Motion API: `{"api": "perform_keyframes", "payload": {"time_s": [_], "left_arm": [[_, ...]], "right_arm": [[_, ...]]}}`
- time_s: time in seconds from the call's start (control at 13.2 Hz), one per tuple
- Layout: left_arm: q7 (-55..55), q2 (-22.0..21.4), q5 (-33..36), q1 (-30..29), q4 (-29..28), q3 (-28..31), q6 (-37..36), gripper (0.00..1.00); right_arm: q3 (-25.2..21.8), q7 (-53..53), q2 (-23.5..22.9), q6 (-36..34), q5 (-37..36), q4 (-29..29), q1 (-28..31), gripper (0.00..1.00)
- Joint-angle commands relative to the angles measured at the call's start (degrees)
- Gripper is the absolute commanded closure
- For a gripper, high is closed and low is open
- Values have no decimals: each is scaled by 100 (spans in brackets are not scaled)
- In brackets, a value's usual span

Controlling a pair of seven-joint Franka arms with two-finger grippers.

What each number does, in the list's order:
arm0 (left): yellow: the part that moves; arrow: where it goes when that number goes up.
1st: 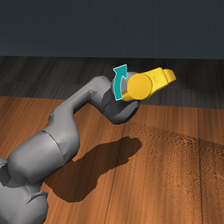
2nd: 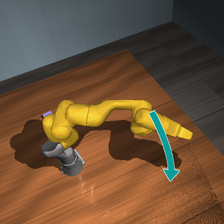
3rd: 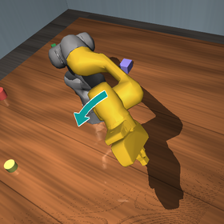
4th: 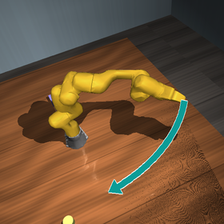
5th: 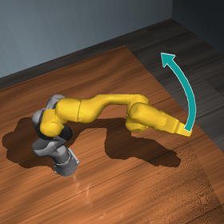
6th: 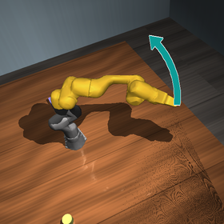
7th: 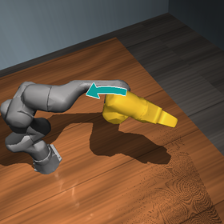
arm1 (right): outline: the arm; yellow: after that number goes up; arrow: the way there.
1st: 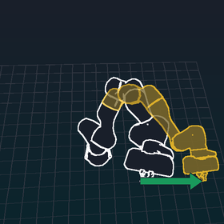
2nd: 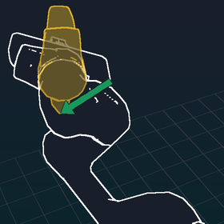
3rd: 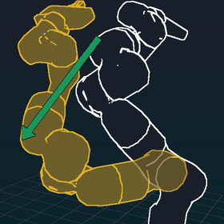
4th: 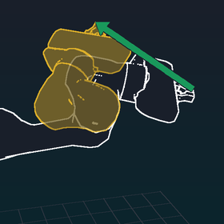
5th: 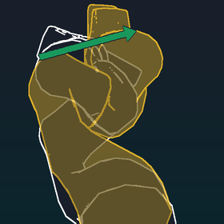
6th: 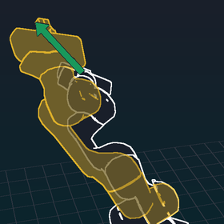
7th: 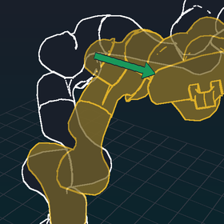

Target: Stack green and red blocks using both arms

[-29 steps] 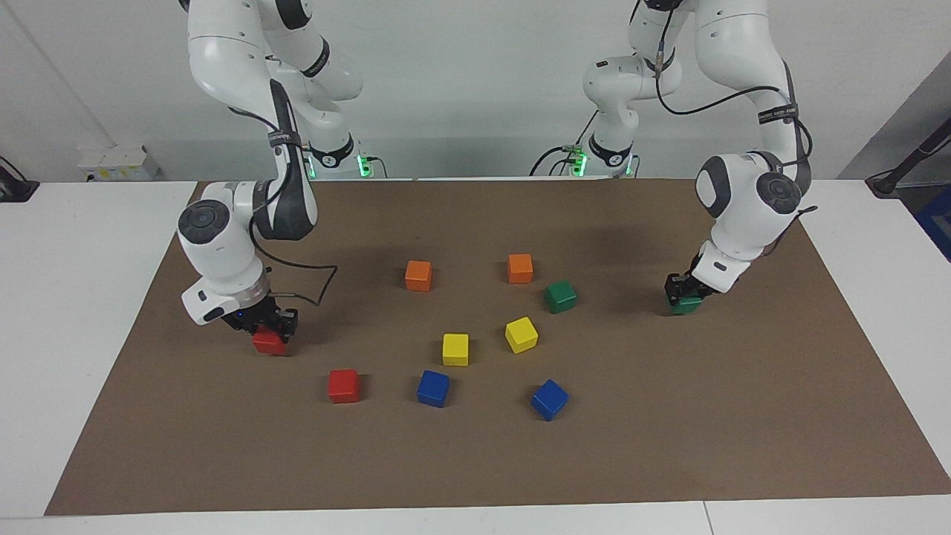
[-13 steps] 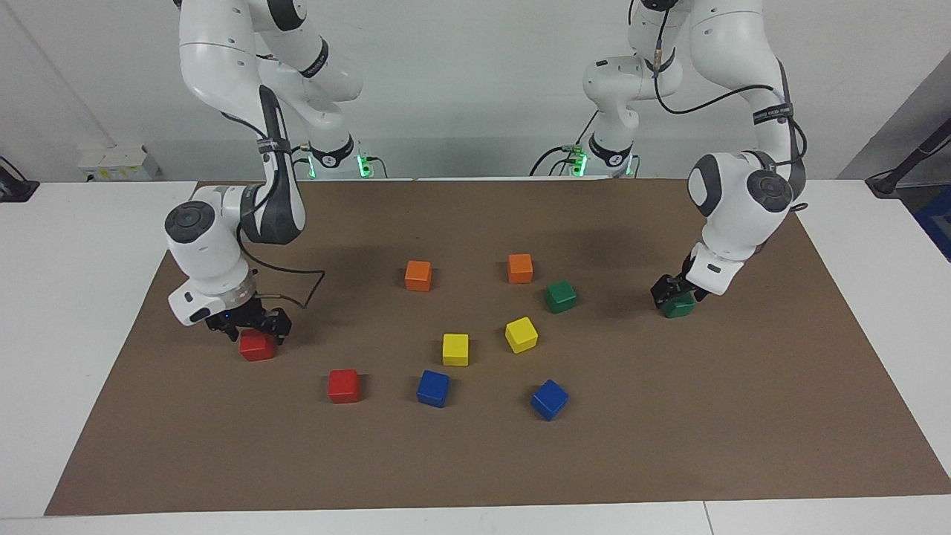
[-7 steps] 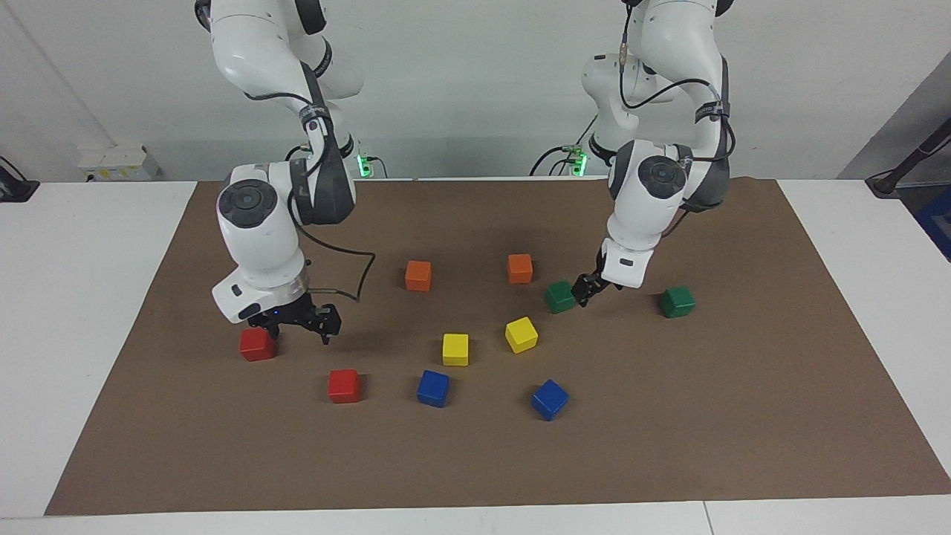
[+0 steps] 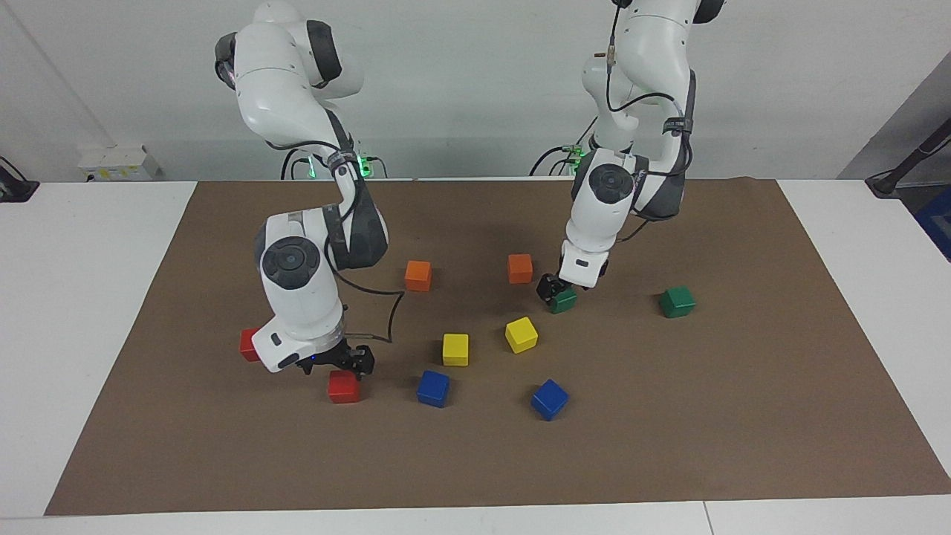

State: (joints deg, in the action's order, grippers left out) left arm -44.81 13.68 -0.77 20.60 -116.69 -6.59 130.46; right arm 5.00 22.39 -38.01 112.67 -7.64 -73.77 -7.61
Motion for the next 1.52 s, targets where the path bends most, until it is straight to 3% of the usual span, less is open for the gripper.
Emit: {"api": "perform_keyframes", "payload": {"time_s": [0.0,0.3,0.53,0.76,0.83,0.91,0.99,1.14,1.29,1.44], "left_arm": [[200,64,33,76,-56,97,129,0],[534,144,33,76,-117,105,287,0],[613,143,33,58,-179,97,322,0],[552,144,24,67,-188,97,331,9],[526,144,24,76,-188,105,314,35],[491,135,24,76,-171,97,261,93],[369,135,24,76,-127,105,191,100],[218,91,24,67,5,105,-80,100],[323,-180,24,-64,154,105,-615,100],[909,-514,24,-432,164,97,-1090,100]], "right_arm": [[404,-277,-268,-140,175,425,286,0],[405,-823,-181,43,9,66,330,0],[388,-1035,179,1113,-149,-1171,375,0],[396,-1122,197,1222,-528,-1306,445,0],[396,-1123,197,1213,-528,-1307,445,0],[396,-1123,197,1240,-528,-1315,445,1],[396,-1123,206,1248,-528,-1324,445,6],[405,-1106,215,1275,-528,-1351,445,26],[405,-1062,206,1292,-520,-1351,436,52],[405,-1061,206,1354,-511,-1351,445,67]]}}
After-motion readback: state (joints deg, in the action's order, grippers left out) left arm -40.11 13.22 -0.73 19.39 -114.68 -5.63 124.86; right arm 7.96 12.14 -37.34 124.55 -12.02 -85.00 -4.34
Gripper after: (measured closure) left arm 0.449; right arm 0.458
